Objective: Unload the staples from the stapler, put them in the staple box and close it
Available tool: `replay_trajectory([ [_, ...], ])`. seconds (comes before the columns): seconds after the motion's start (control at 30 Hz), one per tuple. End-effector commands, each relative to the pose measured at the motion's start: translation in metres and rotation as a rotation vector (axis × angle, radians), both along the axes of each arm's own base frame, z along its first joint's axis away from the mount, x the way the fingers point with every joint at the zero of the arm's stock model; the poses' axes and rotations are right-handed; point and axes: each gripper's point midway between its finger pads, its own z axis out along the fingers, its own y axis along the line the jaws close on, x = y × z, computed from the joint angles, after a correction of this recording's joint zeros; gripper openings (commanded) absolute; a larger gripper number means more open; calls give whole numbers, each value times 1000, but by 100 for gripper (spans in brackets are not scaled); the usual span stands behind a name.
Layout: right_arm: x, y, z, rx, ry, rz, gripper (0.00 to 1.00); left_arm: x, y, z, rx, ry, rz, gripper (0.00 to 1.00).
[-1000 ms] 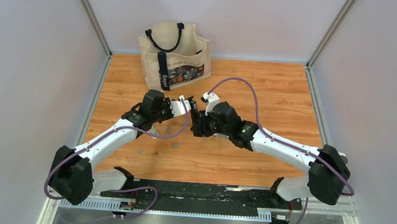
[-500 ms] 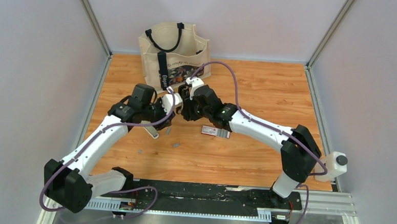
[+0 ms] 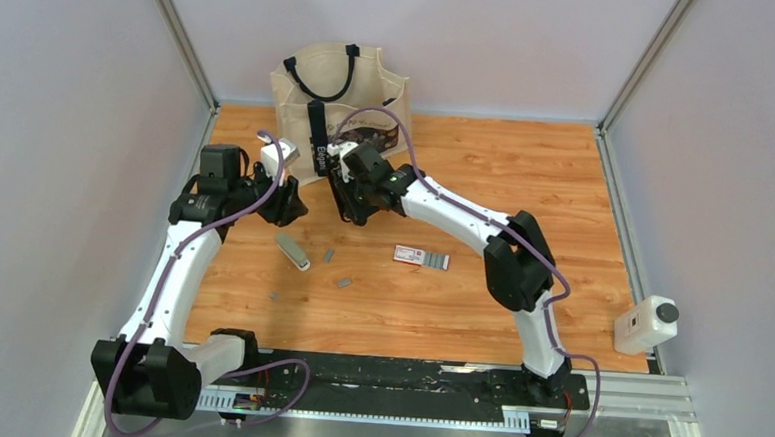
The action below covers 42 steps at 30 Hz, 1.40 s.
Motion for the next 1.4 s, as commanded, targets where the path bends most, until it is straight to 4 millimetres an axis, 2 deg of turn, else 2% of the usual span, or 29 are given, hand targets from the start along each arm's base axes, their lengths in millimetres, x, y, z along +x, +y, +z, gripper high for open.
replay_trajectory([
  [0.0,7,5,-9,-108,4,82,0,-9,-7,6,-62,4,-22,52],
  [0.07,5,2,-15,-145,29,91,0,-11,-7,6,-58,2,-25,52],
  [0.1,14,-1,-19,-182,5,70,0,-12,-6,5,-55,2,-24,52],
  [0.23,18,-5,-27,-240,10,64,0,-15,-2,4,-38,-10,-25,52],
  [0.4,12,-8,-24,-291,11,70,0,-16,0,1,-23,-7,-28,52],
  [0.7,-1,-7,-51,-356,72,162,2,-19,1,-2,-9,-22,-41,52],
  [0.8,-1,-2,-57,-350,71,169,6,-20,2,-4,8,-20,-55,52],
  [0.9,0,4,-55,-324,63,172,19,-20,3,-7,19,-14,-63,52],
  [0.93,0,7,-53,-315,61,168,28,-19,2,-8,20,-12,-66,52],
  [1.0,1,11,-50,-292,58,167,36,-19,2,-11,23,-2,-74,52],
  [1.03,1,12,-47,-279,59,159,46,-19,3,-13,27,2,-77,52],
  [1.13,0,12,-33,-248,43,142,62,-18,4,-21,51,6,-95,51],
  [1.23,3,12,-10,-190,-1,105,67,-15,5,-22,90,22,-124,48],
  [1.3,5,13,6,-148,-28,86,70,-17,-1,-30,105,59,-152,47],
  [1.37,6,10,34,-98,-64,58,71,-18,-11,-39,143,70,-187,47],
])
